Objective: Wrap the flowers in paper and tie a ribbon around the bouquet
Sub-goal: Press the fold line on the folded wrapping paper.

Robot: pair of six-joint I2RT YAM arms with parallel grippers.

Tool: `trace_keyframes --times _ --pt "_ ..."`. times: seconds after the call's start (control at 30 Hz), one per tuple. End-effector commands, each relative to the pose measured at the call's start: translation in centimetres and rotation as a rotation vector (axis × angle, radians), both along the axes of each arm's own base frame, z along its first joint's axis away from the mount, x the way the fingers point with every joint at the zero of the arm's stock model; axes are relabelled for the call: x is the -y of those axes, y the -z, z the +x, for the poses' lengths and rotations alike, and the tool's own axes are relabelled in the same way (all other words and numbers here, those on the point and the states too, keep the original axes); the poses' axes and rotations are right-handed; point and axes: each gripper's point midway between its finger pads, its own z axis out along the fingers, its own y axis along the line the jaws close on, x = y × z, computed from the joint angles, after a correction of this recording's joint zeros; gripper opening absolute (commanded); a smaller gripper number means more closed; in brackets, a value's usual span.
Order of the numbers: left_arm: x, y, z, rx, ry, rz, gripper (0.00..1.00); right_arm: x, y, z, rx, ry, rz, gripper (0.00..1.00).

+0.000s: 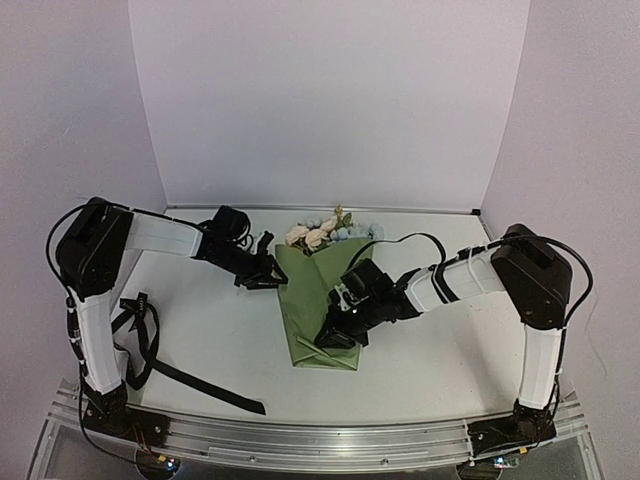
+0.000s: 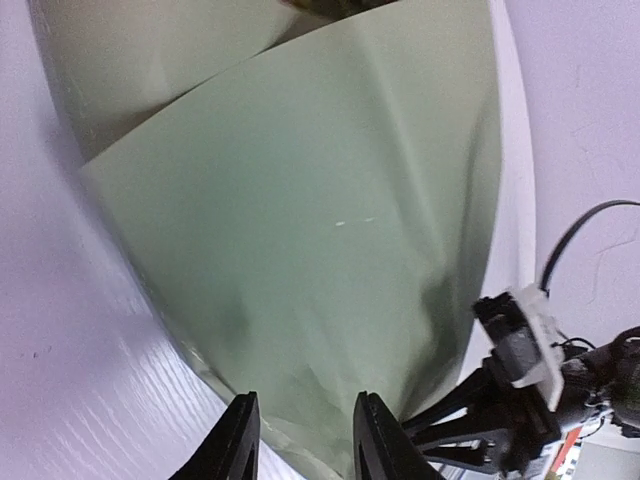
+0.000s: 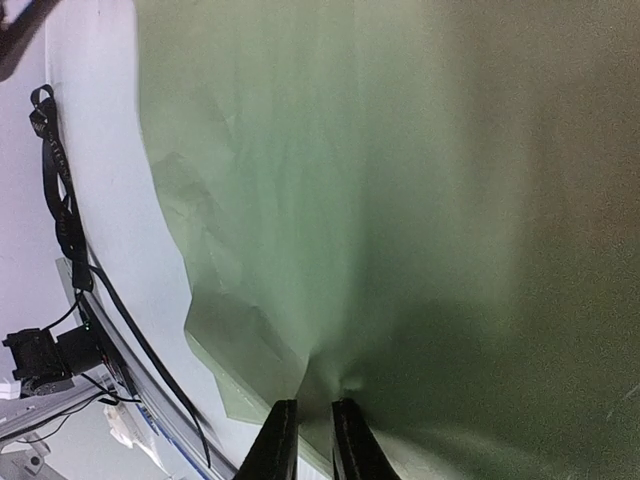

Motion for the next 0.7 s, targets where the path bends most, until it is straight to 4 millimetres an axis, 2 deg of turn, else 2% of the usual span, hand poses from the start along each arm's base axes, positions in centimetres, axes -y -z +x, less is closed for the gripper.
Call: trace_keyframes --times 0.0,0.1,0.27,0.53,0.67 --pt "2.1 -6.6 -2.0 0.089 0.026 -0.089 0.35 0.6 1.4 -0.4 0.004 0.016 -0.048 0.15" --pt "4.7 -6.2 -5.2 0.03 0.103 -0.142 0.29 0.7 1.4 -0.5 0.011 0.023 -0.055 0.15" --pt "7.4 -3.4 -9.7 -0.113 0.178 -0.25 0.2 1.1 1.4 -0.6 0.027 0.03 -0.065 0.15" --pt "6.2 0.3 -11.9 -0.253 0.113 -0.238 0.15 1.2 1.2 -0.2 0.043 0.057 -0.055 0.15" --pt "5.1 3.2 -12.5 -0.307 0.081 -0.155 0.12 1.0 0.6 0.1 0.053 0.07 -0.039 0.15"
